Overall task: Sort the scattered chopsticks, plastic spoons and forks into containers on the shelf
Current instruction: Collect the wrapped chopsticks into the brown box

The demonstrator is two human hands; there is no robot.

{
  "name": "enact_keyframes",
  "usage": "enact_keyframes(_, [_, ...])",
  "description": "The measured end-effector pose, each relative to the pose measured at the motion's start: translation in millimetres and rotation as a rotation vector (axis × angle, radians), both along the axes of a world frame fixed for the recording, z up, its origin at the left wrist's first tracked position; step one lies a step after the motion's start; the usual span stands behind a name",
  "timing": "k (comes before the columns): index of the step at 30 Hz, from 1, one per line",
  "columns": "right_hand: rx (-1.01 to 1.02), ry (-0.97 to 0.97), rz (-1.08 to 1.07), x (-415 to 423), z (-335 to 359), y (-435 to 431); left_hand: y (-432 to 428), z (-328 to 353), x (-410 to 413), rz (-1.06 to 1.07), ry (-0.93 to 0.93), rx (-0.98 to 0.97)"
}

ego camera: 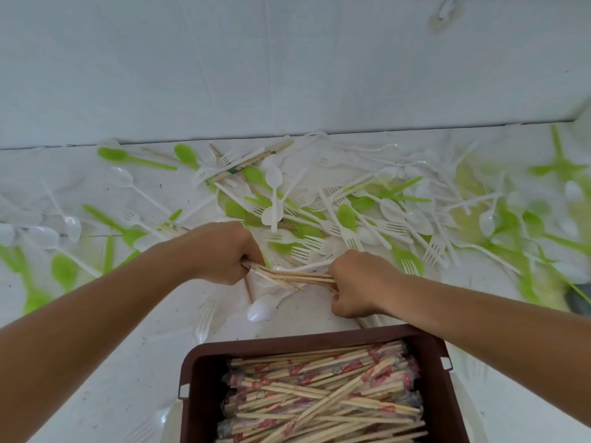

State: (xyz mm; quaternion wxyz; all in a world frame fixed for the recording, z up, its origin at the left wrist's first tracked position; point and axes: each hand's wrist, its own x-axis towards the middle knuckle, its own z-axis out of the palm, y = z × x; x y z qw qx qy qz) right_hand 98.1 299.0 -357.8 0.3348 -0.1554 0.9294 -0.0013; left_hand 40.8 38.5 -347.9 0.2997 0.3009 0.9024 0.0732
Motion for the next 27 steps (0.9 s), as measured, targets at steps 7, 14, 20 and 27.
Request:
enact_keyframes(7, [0.029,0.079,-0.095,-3,1,5,7,5,3,0.003,0.024,0.016])
enact_keyframes(14, [0.039,0.027,-0.165,-3,-3,-8,16,9,-5,-0.009,0.041,0.001])
enact_keyframes(20, [-0.008,0.045,-0.27,0,-3,-8,12,14,3,0.092,0.024,0.057])
enact_keyframes(27, [-0.22,-0.013,-0.419,-10,30,5,-7,34,9,0.308,-0.054,0.272])
